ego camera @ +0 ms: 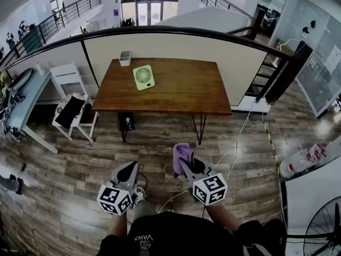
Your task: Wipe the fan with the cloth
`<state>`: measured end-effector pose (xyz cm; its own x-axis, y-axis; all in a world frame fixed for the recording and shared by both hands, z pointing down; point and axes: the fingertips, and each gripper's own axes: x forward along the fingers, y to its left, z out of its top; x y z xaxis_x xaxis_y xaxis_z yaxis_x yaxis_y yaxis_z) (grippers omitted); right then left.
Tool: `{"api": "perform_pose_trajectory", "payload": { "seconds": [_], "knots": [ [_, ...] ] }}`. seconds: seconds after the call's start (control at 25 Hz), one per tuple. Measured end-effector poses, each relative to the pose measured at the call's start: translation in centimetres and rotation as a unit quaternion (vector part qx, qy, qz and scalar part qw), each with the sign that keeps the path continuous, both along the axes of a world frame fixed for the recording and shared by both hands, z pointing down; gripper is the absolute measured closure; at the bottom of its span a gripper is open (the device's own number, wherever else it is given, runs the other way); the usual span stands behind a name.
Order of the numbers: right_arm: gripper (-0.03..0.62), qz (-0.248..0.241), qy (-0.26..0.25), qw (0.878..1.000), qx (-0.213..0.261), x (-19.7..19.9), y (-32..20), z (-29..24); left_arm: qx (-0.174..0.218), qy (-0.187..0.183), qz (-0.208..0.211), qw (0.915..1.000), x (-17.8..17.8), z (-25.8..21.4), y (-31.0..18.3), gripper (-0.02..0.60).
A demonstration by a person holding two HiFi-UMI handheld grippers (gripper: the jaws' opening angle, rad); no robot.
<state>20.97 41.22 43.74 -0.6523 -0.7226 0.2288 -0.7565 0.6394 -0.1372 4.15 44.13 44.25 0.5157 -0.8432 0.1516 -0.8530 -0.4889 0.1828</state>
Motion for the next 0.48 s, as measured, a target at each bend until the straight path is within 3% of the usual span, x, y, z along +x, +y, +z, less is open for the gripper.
{"api": "perform_pose_trajectory", "payload": {
  "seconds": [0.48],
  "knots": [
    [0.500, 0.033, -0.006, 0.999, -0.023, -4.5, -7.7, 0.7, -0.010, 0.005, 0.023, 0.9997, -5.4, 0.5, -8.4, 0.569]
  ]
}}
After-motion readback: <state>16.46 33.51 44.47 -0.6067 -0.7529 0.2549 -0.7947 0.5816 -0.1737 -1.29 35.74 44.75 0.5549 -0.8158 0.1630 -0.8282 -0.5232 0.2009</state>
